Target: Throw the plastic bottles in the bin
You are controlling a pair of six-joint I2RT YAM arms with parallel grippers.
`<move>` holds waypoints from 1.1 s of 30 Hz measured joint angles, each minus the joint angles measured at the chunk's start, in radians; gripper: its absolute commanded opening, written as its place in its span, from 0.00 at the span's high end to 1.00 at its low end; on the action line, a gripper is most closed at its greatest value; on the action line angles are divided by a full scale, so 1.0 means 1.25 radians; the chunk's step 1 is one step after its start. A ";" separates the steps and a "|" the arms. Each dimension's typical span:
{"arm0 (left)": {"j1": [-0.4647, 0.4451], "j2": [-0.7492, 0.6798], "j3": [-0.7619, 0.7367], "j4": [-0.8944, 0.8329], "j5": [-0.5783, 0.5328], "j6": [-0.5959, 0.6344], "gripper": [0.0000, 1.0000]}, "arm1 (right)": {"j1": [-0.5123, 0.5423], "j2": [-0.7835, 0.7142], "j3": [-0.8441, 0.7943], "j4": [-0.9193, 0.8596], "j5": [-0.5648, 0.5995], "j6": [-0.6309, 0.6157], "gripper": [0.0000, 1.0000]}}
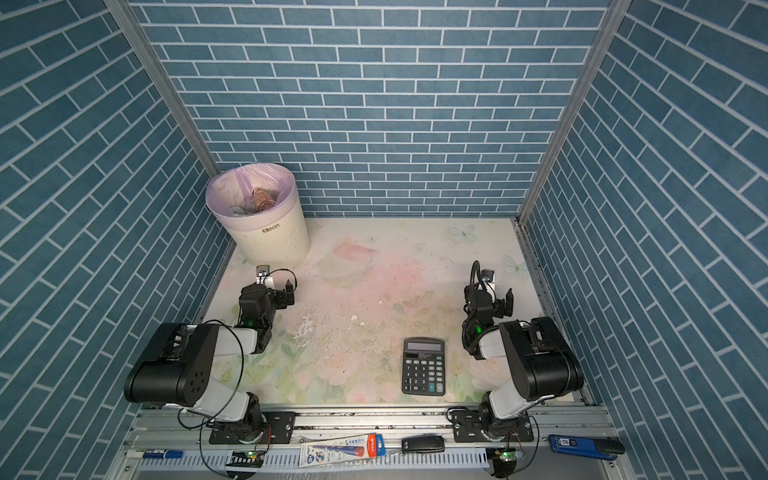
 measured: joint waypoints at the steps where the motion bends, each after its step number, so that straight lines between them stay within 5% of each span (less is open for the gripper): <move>1: 0.000 0.000 0.000 0.000 0.000 0.000 0.01 | -0.018 -0.007 -0.011 0.013 -0.034 0.005 0.01; 5: 0.000 0.000 0.000 0.000 0.000 0.000 0.01 | -0.126 0.002 -0.020 0.027 -0.175 0.051 0.01; 11: 0.000 0.000 0.002 0.000 0.000 0.000 0.01 | -0.164 0.003 0.029 -0.080 -0.271 0.094 0.01; 33: 0.000 0.000 0.002 0.000 0.000 0.000 0.01 | -0.159 0.002 0.044 -0.141 -0.316 0.101 0.01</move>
